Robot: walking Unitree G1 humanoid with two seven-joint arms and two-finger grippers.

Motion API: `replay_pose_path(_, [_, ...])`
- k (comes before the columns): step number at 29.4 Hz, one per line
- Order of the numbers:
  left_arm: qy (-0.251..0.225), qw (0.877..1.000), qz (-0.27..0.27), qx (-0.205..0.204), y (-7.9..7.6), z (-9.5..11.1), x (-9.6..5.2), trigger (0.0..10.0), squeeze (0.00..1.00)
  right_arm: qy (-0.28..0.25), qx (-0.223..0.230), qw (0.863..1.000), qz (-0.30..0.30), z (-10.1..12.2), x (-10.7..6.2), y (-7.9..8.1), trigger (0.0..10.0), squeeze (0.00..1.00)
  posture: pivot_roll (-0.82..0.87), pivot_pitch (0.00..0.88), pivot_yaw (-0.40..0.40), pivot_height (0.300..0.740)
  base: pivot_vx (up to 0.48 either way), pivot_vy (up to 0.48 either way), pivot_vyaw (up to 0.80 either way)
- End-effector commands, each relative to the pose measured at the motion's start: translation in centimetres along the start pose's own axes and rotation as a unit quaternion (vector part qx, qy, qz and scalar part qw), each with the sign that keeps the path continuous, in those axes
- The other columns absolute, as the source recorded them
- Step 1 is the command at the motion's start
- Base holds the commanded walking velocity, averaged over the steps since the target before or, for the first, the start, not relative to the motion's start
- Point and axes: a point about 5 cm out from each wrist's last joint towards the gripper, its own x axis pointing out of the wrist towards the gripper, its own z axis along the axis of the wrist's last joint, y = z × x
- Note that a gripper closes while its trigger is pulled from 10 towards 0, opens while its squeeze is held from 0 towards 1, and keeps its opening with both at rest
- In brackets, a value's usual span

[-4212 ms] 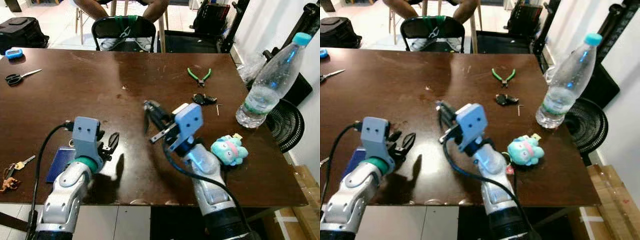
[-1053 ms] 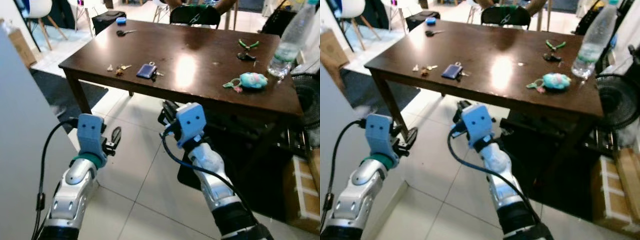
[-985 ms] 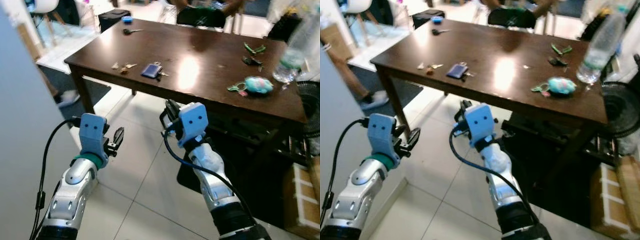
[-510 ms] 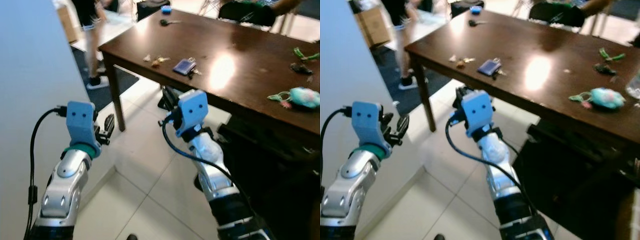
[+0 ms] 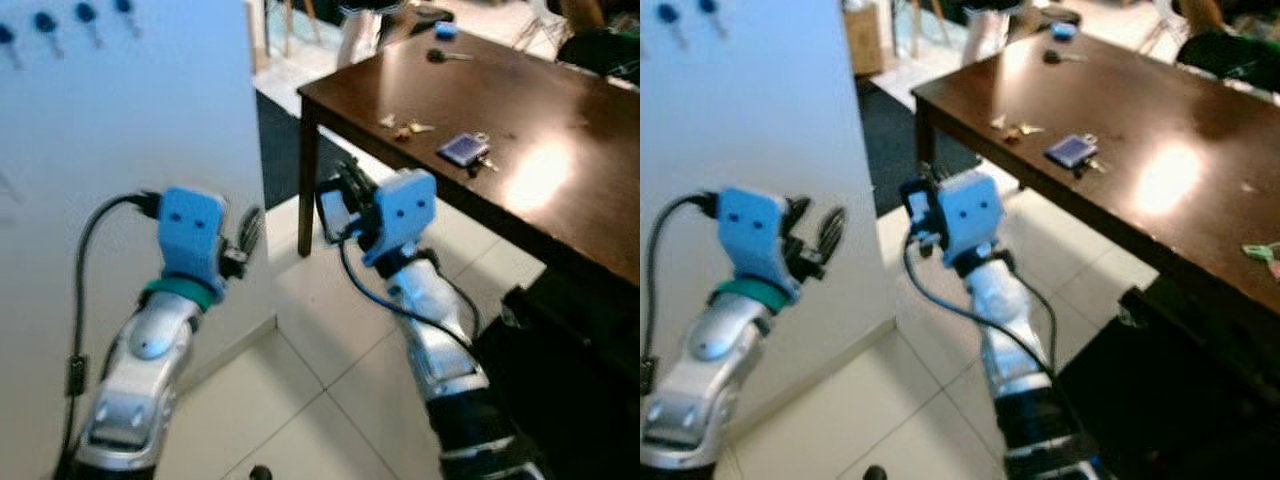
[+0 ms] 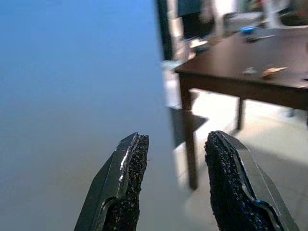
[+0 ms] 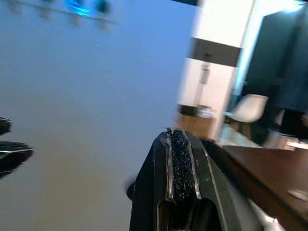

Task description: Hang keys on a hook

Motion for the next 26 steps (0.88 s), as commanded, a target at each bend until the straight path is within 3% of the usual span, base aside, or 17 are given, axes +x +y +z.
replay_pose_path(1, [-0.004, 1.0, -0.004, 0.004, -0.38, 0.32, -0.12, 10.0, 0.0, 0.0, 0.003, 1.0, -0.003, 0.09, -0.09, -0.26, 10.0, 0.0, 0.0, 0.053, 0.075, 0.74, 0.0, 0.0, 0.76])
replay_pose_path(26, [0.001, 1.0, 0.009, 0.009, -0.4, 0.92, -0.41, 10.0, 0.0, 0.004, 0.009, 1.0, 0.005, 0.36, -0.09, 0.03, 10.0, 0.0, 0.0, 0.061, 0.074, 0.74, 0.0, 0.0, 0.76])
